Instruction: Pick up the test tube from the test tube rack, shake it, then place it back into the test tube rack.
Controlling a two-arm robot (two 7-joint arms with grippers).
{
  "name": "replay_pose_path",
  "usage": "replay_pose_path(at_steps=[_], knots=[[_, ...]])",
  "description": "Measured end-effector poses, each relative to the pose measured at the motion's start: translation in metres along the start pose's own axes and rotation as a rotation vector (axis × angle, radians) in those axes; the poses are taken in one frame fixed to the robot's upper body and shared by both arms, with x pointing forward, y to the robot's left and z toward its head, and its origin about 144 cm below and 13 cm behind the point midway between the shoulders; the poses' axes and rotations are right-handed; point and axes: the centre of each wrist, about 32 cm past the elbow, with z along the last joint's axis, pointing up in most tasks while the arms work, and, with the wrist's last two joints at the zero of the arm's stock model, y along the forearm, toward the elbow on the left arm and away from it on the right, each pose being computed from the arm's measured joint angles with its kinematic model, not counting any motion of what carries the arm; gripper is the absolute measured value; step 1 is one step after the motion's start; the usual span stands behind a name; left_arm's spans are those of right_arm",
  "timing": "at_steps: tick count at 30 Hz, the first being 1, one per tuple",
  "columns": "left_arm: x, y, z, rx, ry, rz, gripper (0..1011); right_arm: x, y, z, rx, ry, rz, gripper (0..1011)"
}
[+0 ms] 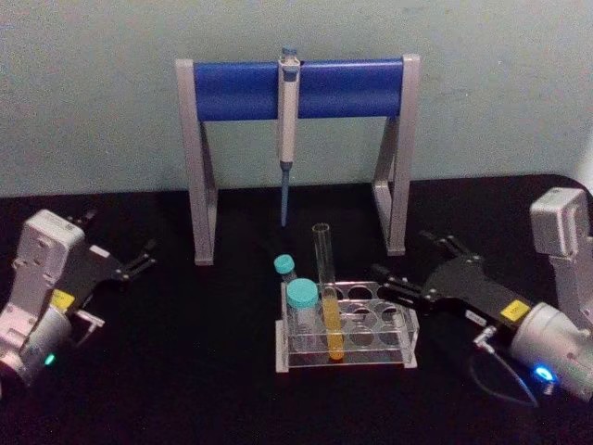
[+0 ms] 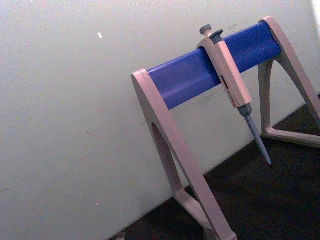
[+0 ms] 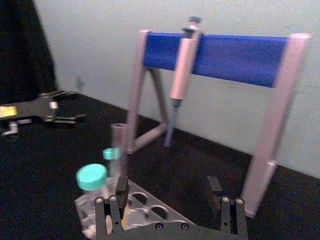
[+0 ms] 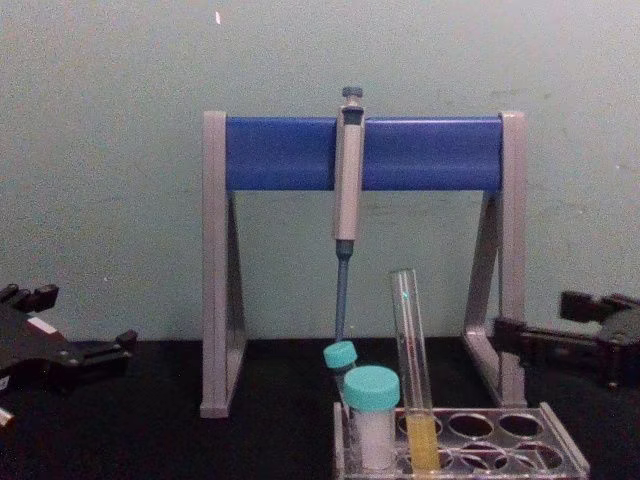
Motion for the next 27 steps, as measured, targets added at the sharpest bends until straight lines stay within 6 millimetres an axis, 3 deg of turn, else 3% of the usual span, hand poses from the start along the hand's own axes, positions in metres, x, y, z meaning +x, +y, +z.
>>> replay_pose_path(at_steps=[15, 27], knots=[[0.000, 0.000, 0.000, 0.000, 0.000, 0.000, 1001, -0.004, 0.037, 0.012, -0.039, 0.075, 0.192, 1000], [0.000, 0.000, 0.000, 0.000, 0.000, 0.000, 1001, 0.002, 0.061, 0.018, -0.078, 0.065, 0.209, 1000]])
